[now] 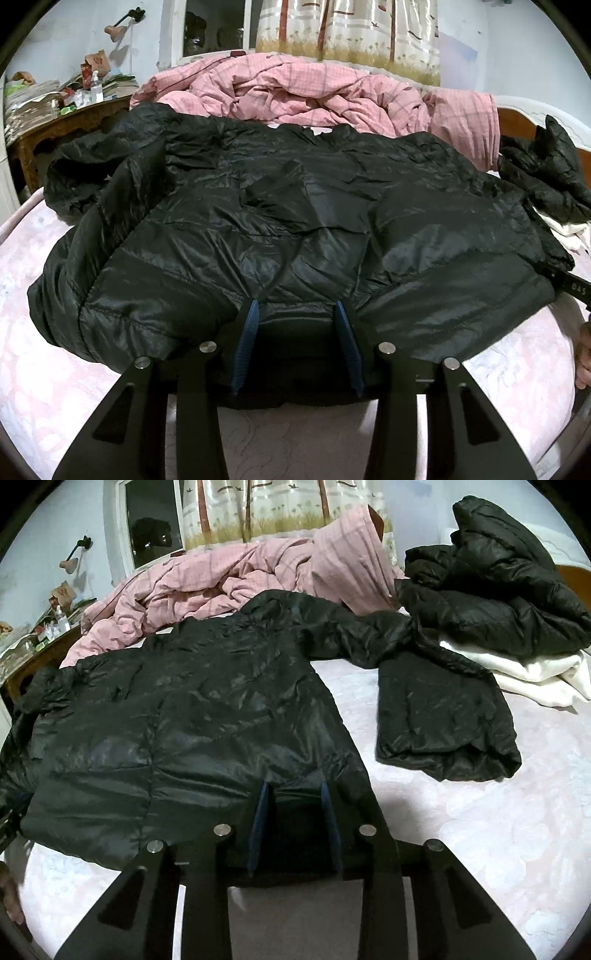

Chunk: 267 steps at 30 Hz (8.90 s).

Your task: Fold large clothes

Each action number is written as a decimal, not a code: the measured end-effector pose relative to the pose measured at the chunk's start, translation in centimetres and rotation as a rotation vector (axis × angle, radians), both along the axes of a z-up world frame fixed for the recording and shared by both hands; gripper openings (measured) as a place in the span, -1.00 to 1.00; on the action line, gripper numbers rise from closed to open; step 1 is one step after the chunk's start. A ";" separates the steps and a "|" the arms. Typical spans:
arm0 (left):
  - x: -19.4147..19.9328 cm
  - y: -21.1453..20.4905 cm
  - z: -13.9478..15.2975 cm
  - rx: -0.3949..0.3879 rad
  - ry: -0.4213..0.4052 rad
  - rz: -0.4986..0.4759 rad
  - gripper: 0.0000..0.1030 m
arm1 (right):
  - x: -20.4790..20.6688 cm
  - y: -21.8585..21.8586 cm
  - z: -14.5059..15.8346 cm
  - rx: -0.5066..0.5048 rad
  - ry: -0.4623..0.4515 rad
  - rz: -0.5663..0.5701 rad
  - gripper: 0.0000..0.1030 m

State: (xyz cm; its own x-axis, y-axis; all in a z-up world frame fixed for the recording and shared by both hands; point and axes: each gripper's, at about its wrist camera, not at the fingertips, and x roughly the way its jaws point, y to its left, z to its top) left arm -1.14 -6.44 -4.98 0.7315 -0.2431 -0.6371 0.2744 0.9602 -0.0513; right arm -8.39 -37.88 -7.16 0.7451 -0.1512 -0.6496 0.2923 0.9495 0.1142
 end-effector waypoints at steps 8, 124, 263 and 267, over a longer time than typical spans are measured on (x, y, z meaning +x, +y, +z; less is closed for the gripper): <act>0.3 5.7 3.0 0.157 -0.145 0.235 -0.20 | -0.1 -0.5 -0.1 0.021 -0.007 0.002 -0.40; 5.4 5.2 12.6 0.157 -0.338 0.396 0.21 | 5.1 2.2 12.1 0.051 -0.188 0.036 -0.12; 7.1 19.9 5.4 -0.156 -0.011 0.501 0.09 | 7.7 2.7 1.3 0.060 0.057 0.159 -0.10; 7.9 23.5 6.6 -0.255 0.007 0.459 0.09 | 7.5 3.1 1.5 0.036 0.054 0.171 -0.02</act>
State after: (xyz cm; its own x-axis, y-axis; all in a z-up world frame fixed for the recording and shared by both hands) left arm 6.76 17.03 1.59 0.7948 -0.0465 -0.6051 -0.1729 0.9384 -0.2992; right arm -0.91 -34.73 -5.61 0.7219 -0.0017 -0.6920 0.1340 0.9814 0.1373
